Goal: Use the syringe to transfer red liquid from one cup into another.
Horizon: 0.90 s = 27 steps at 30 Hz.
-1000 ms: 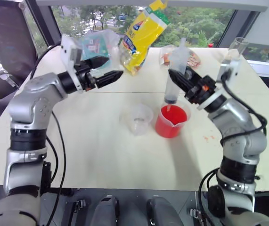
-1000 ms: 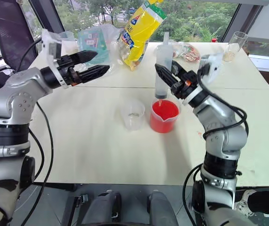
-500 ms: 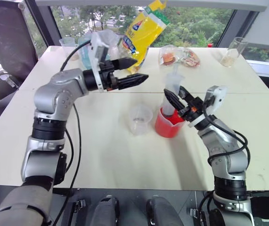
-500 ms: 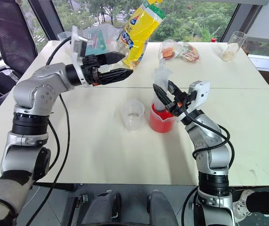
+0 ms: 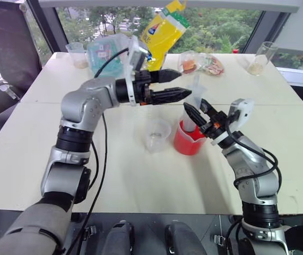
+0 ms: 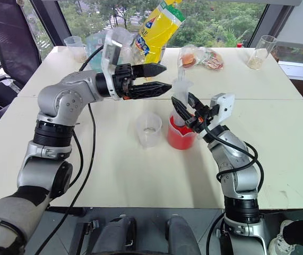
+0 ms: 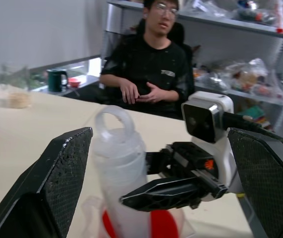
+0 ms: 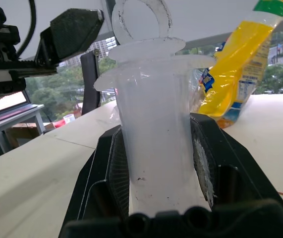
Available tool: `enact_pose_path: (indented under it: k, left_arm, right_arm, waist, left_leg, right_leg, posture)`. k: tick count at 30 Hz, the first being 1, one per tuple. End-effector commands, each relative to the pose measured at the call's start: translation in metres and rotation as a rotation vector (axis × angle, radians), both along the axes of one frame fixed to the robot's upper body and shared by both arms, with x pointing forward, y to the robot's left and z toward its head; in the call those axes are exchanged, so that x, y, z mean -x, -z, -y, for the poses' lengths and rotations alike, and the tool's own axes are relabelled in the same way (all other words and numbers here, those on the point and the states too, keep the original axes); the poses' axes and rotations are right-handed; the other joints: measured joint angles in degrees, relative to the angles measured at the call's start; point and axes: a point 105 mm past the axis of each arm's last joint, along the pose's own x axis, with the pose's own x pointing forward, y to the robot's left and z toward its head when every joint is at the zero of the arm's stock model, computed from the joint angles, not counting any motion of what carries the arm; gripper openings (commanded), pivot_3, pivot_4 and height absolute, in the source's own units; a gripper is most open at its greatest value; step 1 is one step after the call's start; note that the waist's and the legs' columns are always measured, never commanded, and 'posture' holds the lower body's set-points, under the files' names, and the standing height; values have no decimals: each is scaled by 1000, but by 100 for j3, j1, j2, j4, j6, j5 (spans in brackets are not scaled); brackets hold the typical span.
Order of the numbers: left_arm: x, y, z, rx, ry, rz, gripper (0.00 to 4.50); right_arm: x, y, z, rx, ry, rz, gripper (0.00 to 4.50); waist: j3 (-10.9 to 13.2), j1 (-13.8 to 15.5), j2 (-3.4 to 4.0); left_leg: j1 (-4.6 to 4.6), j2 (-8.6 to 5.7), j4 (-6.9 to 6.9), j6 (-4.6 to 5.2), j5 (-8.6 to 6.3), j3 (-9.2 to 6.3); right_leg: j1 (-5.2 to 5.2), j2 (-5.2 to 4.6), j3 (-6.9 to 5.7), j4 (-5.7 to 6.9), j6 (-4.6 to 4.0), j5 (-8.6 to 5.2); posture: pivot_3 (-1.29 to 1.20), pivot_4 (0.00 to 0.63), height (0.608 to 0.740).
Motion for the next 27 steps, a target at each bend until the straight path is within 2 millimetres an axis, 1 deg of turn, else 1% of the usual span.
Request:
enact_pose_path:
  k: [1,5,14,17,18,19,20,21,25,27]
  left_arm:
    - [5,-9,8,-8,40,41,4500]
    - [4,-5,15,-24,65,36,4500]
    - [7,-7,30,-28,131,31,4500]
    - [9,-5,33,-34,152,27,3682]
    - [9,-4,33,-34,154,27,3255]
    - [10,-4,34,-33,157,26,2693]
    - [10,-4,34,-31,160,25,2450]
    - [10,-4,35,-29,162,25,1789]
    - [10,-9,37,-14,163,31,35]
    - [8,-13,38,-3,150,42,35]
  right_arm:
    - [10,-20,-4,5,-21,86,1412]
    - [13,-22,-7,15,-30,93,1412]
    - [18,-20,-10,54,-48,90,1412]
    - [18,-18,-11,61,-49,86,1412]
    - [18,-18,-11,63,-49,86,1412]
    - [18,-17,-11,66,-50,86,1412]
    - [19,-17,-11,69,-52,86,1412]
    - [19,-17,-12,73,-53,86,1412]
    - [19,-15,-12,81,-61,83,1412]
    - [20,-13,-12,87,-65,76,1412]
  waist:
    - [0,1,0]
    - [0,1,0]
    - [0,-3,0]
    - [0,-6,0]
    - [0,-10,0]
    - [0,-10,0]
    - [0,-10,0]
    - [0,-8,0]
    - [0,3,0]
    - [0,6,0]
  left_leg:
    - [0,0,0,0,0,0]
    - [0,0,0,0,0,0]
    - [1,1,0,1,0,-1]
    - [0,2,0,1,0,-2]
    - [1,3,0,1,0,-1]
    - [1,3,0,0,0,-1]
    - [1,5,0,0,0,-1]
    - [1,6,0,0,0,-2]
    - [1,6,0,-1,1,-3]
    - [1,6,1,-1,1,-3]
  right_leg:
    - [0,0,0,0,0,0]
    - [0,1,0,0,0,0]
    - [0,9,3,-1,0,0]
    - [1,14,6,-1,0,0]
    - [0,16,8,-1,0,0]
    - [1,17,10,0,0,0]
    - [0,20,10,0,0,0]
    - [0,21,10,0,0,0]
    - [1,21,10,0,0,0]
    - [1,21,10,0,0,0]
  posture:
    - [0,150,740]
    - [0,150,740]
    - [0,150,740]
    - [0,150,740]
    - [0,150,740]
    - [0,150,740]
    - [0,150,740]
    - [0,150,740]
    - [0,150,740]
    - [0,150,740]
